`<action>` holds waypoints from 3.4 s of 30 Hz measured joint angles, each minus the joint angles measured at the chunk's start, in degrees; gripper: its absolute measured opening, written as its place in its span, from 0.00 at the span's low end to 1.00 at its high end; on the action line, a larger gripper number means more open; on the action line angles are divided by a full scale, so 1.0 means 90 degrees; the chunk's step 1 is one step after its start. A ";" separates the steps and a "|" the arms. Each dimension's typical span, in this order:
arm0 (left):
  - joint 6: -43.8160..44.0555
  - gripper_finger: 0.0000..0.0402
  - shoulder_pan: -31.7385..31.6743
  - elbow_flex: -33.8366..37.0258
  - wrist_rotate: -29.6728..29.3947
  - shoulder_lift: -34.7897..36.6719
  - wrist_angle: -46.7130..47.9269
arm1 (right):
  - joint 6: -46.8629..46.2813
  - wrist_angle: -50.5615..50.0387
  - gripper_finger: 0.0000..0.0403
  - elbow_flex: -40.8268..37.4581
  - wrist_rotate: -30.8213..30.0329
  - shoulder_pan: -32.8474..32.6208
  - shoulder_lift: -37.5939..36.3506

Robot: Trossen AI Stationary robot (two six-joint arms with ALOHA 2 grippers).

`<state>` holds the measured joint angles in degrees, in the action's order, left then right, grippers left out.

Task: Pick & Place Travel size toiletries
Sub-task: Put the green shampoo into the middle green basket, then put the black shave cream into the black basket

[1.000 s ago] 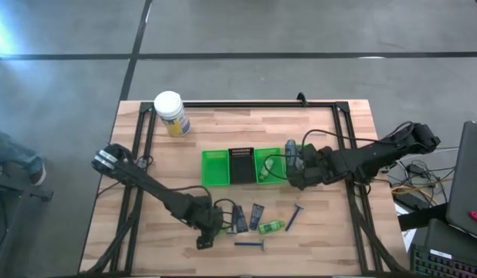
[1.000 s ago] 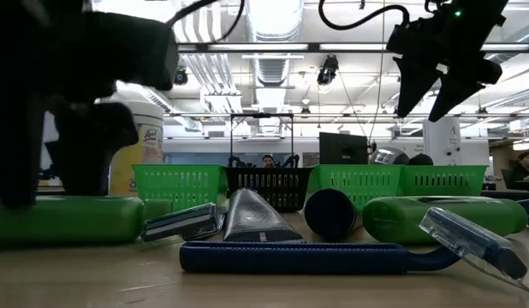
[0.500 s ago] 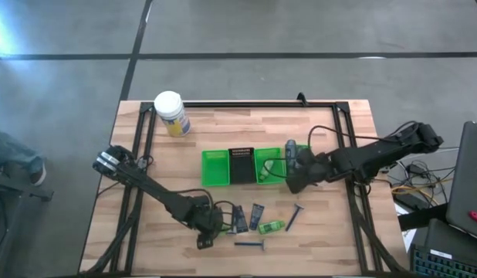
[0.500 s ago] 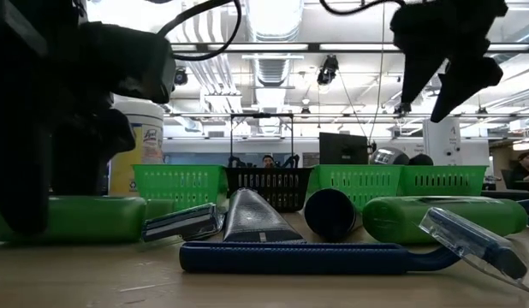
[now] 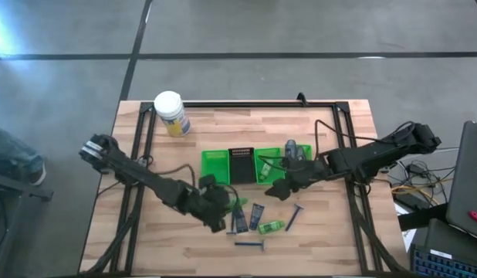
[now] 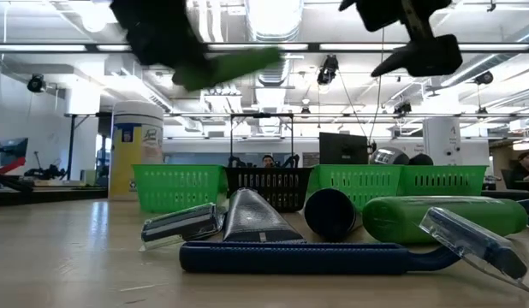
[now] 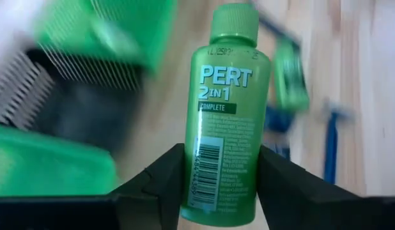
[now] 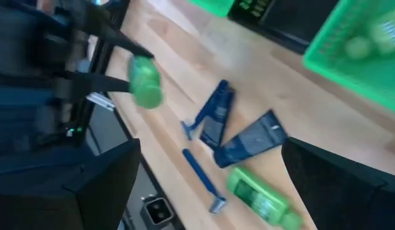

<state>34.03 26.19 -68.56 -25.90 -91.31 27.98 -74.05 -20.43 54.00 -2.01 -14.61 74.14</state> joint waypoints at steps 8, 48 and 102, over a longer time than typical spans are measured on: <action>-0.1342 0.41 -0.0456 -0.0913 -0.0348 -0.0142 -0.0053 | -0.0038 0.1332 0.93 -0.0002 -0.0074 -0.0005 0.0526; -0.0168 0.70 -0.0709 -0.1000 -0.0511 -0.0600 0.0244 | 0.0784 -0.0186 0.23 0.0394 -0.0905 0.0281 0.0564; -0.5890 0.76 -0.1049 -0.0222 0.2977 -0.1133 -0.0725 | 0.1208 -0.3633 0.68 0.0423 -0.2366 -0.2505 0.0815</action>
<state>-18.97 16.75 -70.56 0.89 -101.51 21.46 -63.18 -53.12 57.80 -23.31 -37.15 81.47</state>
